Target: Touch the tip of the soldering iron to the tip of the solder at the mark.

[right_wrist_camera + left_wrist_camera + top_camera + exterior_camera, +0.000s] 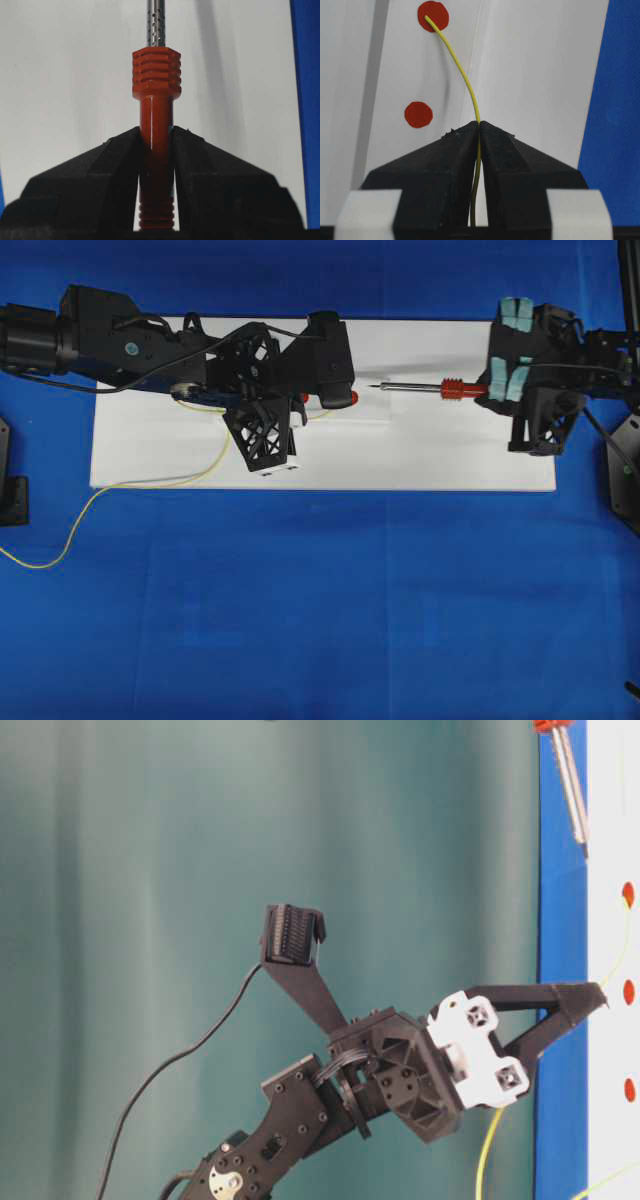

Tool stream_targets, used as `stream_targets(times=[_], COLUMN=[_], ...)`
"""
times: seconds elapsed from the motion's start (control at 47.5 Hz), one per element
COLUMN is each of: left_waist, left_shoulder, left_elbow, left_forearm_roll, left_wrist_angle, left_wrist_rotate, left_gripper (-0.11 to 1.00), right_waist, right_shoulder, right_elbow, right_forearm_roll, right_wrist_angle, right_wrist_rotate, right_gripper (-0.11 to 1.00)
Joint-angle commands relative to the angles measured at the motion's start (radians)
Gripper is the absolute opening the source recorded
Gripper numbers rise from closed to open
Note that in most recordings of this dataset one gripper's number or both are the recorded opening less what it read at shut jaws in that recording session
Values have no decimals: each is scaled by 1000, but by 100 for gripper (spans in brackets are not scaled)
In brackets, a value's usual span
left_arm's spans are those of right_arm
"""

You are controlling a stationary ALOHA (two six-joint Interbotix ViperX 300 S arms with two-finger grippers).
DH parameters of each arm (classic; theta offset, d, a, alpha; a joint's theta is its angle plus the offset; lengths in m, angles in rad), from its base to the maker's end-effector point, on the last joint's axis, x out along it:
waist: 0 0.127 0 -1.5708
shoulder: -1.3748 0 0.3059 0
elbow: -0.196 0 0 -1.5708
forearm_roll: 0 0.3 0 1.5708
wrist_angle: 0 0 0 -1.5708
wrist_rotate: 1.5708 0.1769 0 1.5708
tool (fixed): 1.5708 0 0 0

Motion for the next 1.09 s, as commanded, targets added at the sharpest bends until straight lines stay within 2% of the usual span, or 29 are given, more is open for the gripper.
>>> stream_targets(times=[0.0,0.294,0.568,1.073], left_waist=[0,-9,-9,-9], left_shoulder=[-17,-15,-17,-15], left_elbow=[-20,-18,-18,-18], left_forearm_roll=[3,3,3,3], left_wrist_angle=[-5,-6,-6,-3], left_wrist_rotate=[2,0,-2,0], left_gripper=[1,1,1,1], right_waist=[8,11,38,37], right_shoulder=[21,103,107,109], right_elbow=[-37,-74,-69,-66], right_forearm_roll=[2,2,2,2], right_wrist_angle=[-20,-26,-40,-48], right_wrist_rotate=[2,0,0,0], right_gripper=[6,6,6,6])
